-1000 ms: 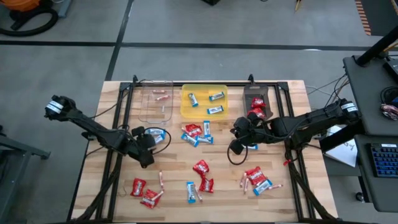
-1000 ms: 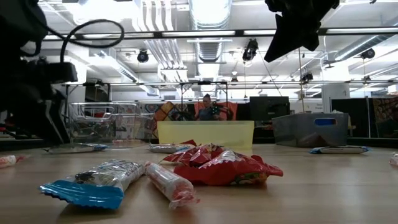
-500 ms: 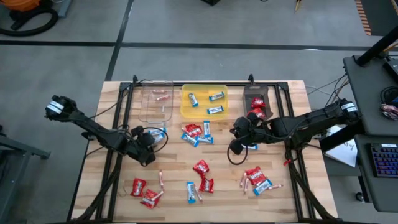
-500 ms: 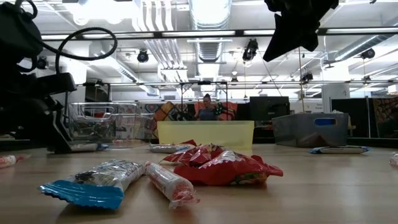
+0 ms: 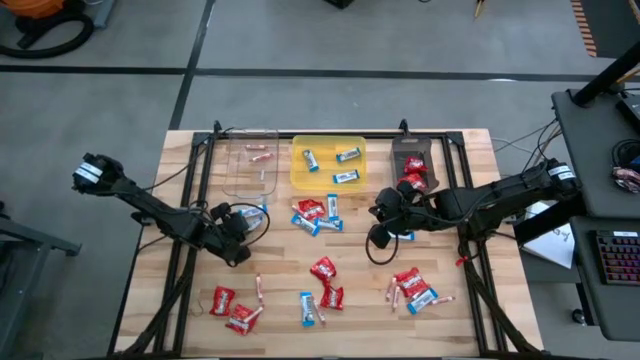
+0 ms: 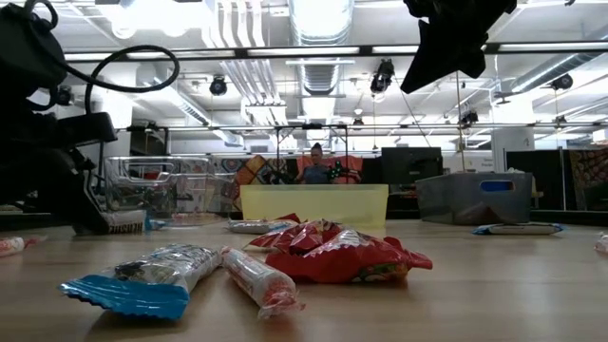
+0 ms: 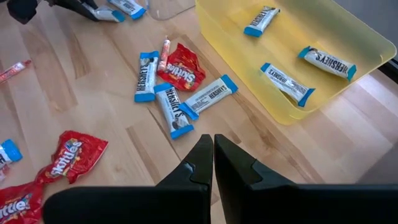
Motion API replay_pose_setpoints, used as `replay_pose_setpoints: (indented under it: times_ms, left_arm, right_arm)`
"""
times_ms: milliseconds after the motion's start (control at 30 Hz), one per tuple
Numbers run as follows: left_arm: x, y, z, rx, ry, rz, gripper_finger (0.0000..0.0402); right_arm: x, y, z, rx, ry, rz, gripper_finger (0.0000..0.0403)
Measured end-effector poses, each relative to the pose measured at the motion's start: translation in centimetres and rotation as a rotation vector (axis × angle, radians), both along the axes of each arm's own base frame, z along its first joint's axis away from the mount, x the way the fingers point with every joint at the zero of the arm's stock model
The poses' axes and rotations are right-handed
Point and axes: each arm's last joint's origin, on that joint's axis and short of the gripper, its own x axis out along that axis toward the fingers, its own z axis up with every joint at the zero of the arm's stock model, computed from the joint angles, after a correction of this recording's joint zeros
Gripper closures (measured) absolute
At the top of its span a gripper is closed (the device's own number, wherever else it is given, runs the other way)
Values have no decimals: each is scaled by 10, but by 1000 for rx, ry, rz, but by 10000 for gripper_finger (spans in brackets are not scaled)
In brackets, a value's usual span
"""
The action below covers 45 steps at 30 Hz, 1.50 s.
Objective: Sort candy
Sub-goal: Put the white chocolate into the yellow bin
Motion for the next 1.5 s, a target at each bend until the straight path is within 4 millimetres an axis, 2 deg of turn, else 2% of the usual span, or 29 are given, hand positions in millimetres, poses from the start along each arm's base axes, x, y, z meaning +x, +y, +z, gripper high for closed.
replay_pose_setpoints:
  times_ms: [167, 333, 433, 600, 767, 933, 1100, 1267, 1500]
  left_arm:
    - [6, -5, 13, -70, -32, -56, 382]
    - [20, -13, 44, -68, -127, -144, 374]
    - [30, -17, 69, -21, -194, -199, 379]
    - [46, -20, 110, 153, -289, -234, 381]
    - [64, -13, 145, 279, -311, -260, 381]
    - [85, 6, 167, 346, -273, -323, 381]
    - [107, 38, 179, 339, -238, -392, 381]
    - [124, 76, 178, 324, -197, -416, 381]
    - [145, 126, 165, 246, -171, -433, 381]
  right_arm:
    - [0, 0, 0, 0, 0, 1, 394]
    - [0, 0, 0, -3, 2, 3, 394]
    - [0, 0, 0, -9, 5, 10, 394]
    - [1, 0, 0, -22, 5, 25, 394]
    - [2, 0, 1, -24, -7, 31, 394]
    - [2, 0, 1, -25, -6, 33, 394]
    - [2, 0, 1, -29, -4, 36, 394]
    - [1, 0, 1, -32, -1, 39, 394]
    - [1, 0, 0, -38, 2, 45, 394]
